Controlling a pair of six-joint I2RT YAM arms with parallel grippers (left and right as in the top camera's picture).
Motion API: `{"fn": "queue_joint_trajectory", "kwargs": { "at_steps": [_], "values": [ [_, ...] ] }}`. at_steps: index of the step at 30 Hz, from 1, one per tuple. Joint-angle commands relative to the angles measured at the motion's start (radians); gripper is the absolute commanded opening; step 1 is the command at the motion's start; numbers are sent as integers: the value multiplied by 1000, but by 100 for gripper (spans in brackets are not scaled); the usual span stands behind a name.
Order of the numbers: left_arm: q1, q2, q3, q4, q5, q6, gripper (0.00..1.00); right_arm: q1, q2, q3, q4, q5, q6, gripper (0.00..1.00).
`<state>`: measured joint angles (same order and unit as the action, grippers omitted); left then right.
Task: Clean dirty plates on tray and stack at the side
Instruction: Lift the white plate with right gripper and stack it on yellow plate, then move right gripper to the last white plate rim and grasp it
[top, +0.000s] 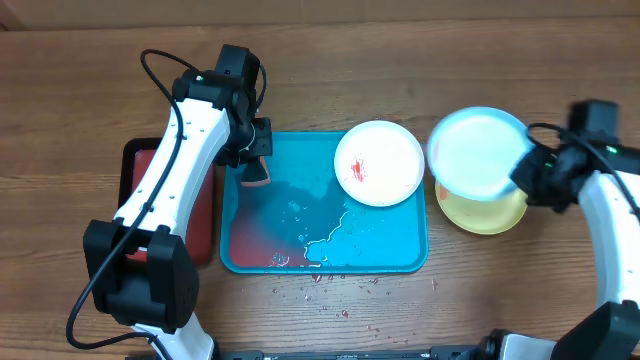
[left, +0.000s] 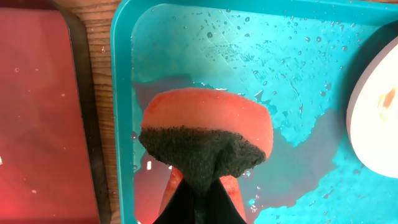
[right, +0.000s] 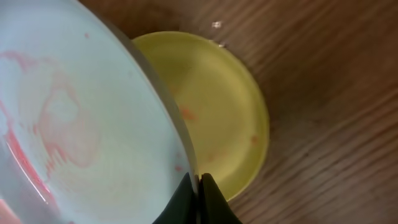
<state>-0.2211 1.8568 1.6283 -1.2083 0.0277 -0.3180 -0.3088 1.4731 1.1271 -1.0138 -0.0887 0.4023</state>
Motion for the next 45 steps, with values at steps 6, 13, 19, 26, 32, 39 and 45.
{"fn": "queue_joint_trajectory", "kwargs": {
  "at_steps": [6,13,19,26,32,39,45],
  "values": [
    [-2,4,-3,1,14,16,5,-112,26,-156,104,-43,-36,4],
    [-2,4,-3,1,14,16,4,-107,27,-183,140,-75,-37,42],
    [-2,4,-3,1,14,16,4,-16,27,-142,129,-257,-71,44],
    [-2,4,-3,1,14,16,4,272,29,-125,260,-302,7,43],
    [-2,4,-3,2,14,17,4,475,89,-125,330,-57,183,34],
    [-2,4,-3,1,14,19,4,563,248,-125,387,-24,266,22],
    [-2,4,-3,-3,13,31,4,570,304,-125,378,-89,276,15]
  ]
}}
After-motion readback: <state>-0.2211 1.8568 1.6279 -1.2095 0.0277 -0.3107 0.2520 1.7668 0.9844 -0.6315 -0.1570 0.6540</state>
